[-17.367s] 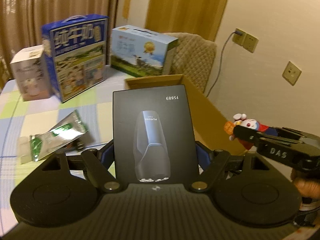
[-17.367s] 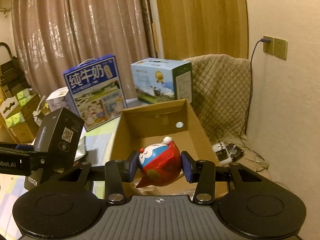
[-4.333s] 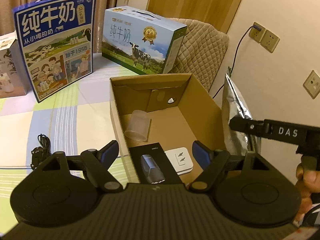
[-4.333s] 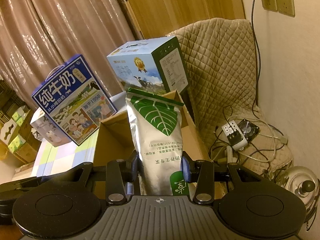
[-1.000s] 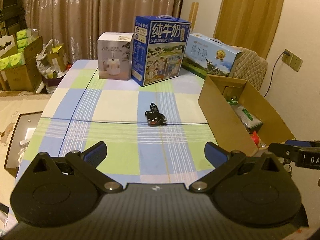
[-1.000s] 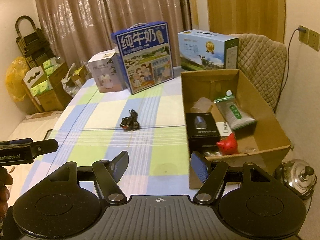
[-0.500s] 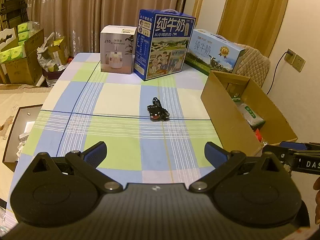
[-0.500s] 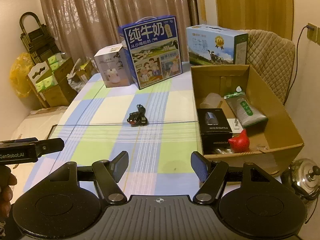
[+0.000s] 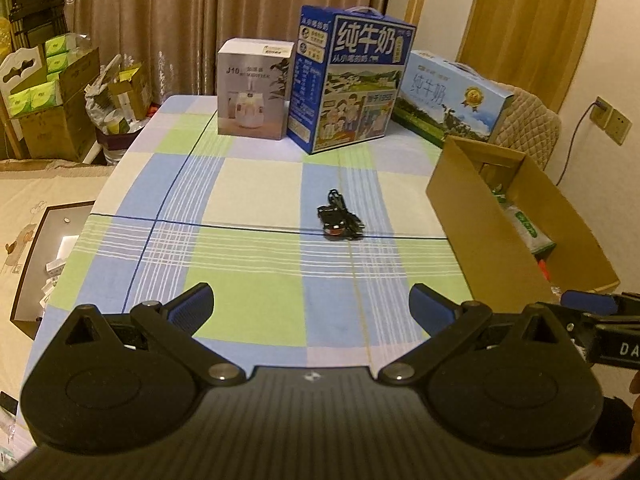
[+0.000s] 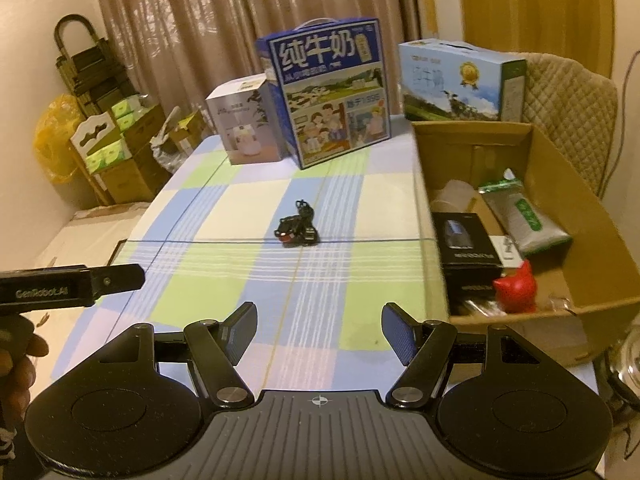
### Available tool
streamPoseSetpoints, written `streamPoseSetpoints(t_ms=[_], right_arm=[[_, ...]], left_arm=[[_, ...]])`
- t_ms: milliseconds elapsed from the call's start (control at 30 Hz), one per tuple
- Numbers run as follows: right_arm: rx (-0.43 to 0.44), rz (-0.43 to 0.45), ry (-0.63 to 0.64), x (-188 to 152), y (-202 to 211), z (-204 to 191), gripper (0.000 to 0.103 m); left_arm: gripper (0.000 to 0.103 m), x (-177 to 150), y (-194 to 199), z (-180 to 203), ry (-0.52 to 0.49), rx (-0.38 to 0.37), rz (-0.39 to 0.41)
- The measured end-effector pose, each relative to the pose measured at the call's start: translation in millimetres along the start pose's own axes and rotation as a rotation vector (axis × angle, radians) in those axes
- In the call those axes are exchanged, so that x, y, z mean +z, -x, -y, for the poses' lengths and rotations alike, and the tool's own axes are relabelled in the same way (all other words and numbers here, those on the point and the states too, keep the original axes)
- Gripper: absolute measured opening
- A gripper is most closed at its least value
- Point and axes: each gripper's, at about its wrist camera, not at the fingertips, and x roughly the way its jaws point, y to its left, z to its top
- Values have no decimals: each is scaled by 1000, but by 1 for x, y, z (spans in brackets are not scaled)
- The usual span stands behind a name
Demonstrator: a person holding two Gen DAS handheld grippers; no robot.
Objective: Organize objects
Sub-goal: 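Lower both open tools toward the black toy car and coiled black cable, then grasp the black toy car with the left tool while the right tool grasps the black cable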
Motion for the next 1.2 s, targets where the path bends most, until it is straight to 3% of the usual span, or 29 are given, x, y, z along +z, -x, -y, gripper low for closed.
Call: streamPoseSetpoints(t_ms=[733, 1200], right_arm=[[40, -38, 69, 24, -127, -3, 65], [68, -9, 102, 53, -200, 10, 31]], left_arm=[[102, 33, -123, -31, -9, 22, -72], [102, 51, -190, -32, -61, 7, -56]])
